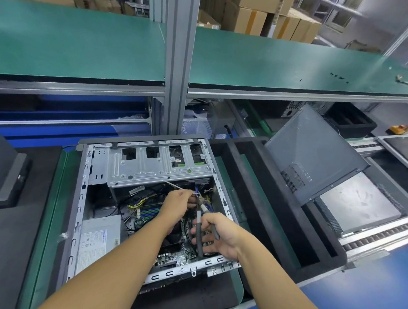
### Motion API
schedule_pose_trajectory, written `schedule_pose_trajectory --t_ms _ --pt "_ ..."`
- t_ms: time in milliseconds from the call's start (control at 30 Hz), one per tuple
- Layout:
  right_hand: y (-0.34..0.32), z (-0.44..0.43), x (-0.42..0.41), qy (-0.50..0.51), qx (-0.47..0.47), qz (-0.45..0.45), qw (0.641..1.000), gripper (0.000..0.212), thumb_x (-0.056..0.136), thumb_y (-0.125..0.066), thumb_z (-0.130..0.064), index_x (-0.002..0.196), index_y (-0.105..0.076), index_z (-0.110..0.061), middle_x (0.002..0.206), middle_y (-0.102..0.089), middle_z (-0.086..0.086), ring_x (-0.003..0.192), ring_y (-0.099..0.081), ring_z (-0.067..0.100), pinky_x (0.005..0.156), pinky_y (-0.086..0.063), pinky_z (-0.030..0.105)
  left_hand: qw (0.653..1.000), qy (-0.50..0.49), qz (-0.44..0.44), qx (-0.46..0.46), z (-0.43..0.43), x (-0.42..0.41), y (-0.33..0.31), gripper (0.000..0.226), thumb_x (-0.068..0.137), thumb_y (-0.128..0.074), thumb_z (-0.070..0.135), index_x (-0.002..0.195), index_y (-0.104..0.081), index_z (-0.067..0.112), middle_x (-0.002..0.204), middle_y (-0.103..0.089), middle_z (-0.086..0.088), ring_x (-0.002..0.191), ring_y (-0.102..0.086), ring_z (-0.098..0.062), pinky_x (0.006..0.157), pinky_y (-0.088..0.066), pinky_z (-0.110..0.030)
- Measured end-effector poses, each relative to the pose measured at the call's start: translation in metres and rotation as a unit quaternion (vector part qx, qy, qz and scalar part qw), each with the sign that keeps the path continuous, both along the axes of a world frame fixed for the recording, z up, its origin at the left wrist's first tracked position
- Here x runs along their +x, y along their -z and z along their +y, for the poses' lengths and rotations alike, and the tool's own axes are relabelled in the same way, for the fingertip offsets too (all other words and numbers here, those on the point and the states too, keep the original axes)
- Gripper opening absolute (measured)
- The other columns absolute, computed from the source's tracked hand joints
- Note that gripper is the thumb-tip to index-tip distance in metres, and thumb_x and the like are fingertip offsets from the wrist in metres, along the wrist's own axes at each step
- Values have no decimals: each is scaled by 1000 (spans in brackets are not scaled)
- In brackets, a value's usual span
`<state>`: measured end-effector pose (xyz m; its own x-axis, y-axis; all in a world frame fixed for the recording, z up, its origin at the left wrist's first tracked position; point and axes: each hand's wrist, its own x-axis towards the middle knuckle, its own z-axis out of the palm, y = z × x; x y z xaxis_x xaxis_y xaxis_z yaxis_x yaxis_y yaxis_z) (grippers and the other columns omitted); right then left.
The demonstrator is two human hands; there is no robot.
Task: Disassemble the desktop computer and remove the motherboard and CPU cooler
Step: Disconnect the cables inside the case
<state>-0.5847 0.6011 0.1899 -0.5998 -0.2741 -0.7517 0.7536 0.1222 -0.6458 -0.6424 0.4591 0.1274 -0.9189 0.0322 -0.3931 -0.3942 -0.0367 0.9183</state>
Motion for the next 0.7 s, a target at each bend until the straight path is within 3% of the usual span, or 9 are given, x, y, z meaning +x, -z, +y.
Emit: schedule_pose_trajectory --t_ms 133,267,400,533,633,700 --pt "4 -3 -1 4 12 11 1000 57 60 -53 -15 116 -58 -6 102 -61 8 87 -59 23 85 -52 43 1000 3 6 13 0 2 0 31 103 -43 18 99 -71 4 89 -78 -2 89 -74 -14 66 -50 -10" --pt "12 -7 -2 -8 46 35 998 50 72 -47 2 120 -57 -7 99 -63 5 85 -63 19 85 -51 41 999 2 -2 34 -1 -1 4 32 103 -43 16 101 -70 -1 91 -77 -9 93 -73 -23 87 -56 -31" --pt "22 -12 -6 -1 71 47 996 32 87 -48 7 110 -58 -13 90 -62 4 80 -62 20 81 -47 41 999 7 -10 41 -2 -3 8 31 101 -45 16 98 -72 1 91 -77 -11 92 -74 -25 92 -55 -37" --pt "29 -13 -8 1 85 53 995 13 94 -59 -4 98 -54 -16 78 -59 6 65 -60 18 67 -43 38 999 13 -11 47 -3 -3 8 30 101 -45 16 96 -72 4 90 -77 -9 91 -74 -23 86 -56 -31" --pt "31 -12 -8 2 95 58 994 10 94 -63 -10 94 -54 -16 69 -59 4 59 -57 17 65 -40 39 998 4 -10 55 -3 -2 5 30 100 -45 12 91 -72 4 86 -77 -8 84 -75 -18 69 -56 -19" --pt "31 -12 -8 1 104 61 993 10 94 -63 -12 93 -55 -17 64 -59 2 57 -56 17 62 -40 39 999 2 -10 50 -3 -1 4 30 100 -45 12 91 -72 5 86 -78 -6 84 -75 -16 68 -55 -17"
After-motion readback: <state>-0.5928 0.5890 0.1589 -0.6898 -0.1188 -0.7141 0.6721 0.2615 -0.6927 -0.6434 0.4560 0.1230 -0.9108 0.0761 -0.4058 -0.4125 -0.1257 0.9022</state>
